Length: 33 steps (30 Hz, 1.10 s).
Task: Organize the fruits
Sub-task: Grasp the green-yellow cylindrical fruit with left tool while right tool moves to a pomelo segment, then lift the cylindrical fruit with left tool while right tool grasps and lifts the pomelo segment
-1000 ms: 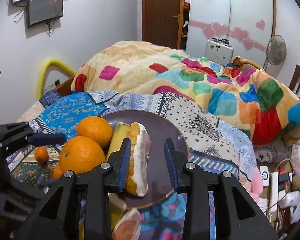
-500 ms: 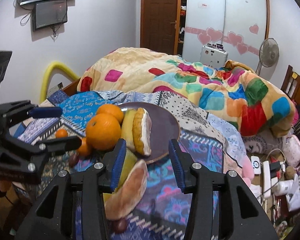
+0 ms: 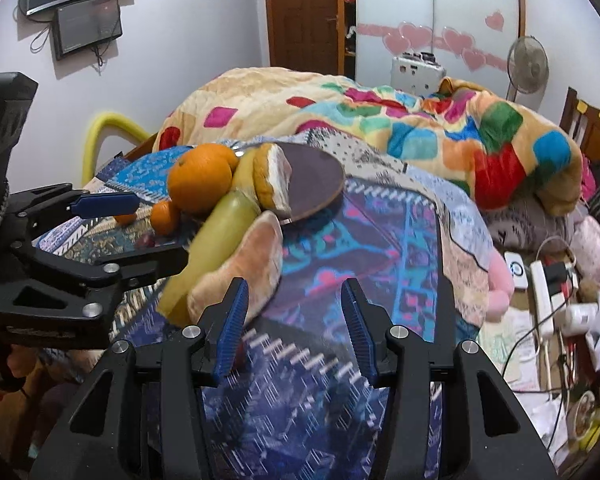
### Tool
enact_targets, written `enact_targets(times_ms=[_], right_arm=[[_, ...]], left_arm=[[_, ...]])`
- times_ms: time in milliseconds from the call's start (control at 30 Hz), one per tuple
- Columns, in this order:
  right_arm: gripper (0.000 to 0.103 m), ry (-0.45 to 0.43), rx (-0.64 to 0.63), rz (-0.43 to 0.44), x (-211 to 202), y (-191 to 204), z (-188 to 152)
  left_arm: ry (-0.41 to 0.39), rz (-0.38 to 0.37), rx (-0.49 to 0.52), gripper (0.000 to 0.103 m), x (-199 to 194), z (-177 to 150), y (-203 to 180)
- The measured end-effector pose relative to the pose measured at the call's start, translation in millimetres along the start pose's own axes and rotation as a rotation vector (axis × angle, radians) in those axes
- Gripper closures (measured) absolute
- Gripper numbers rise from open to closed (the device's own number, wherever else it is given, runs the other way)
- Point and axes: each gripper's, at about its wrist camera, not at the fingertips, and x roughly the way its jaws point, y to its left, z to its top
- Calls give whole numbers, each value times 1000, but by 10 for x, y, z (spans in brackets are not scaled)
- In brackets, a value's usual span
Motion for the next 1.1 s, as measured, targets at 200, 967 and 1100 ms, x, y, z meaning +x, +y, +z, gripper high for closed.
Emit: enact_targets(times_ms=[200, 967, 1100], right_arm=[[58, 6, 9, 7, 3, -39, -86], [49, 3, 15, 79, 74, 71, -65], [46, 11, -13, 89, 137, 206, -55]], left_arm=[[19, -1, 2, 26, 130, -3, -45], [52, -47, 17, 70, 65, -103, 50], [33, -39, 15, 70, -93, -190, 151]])
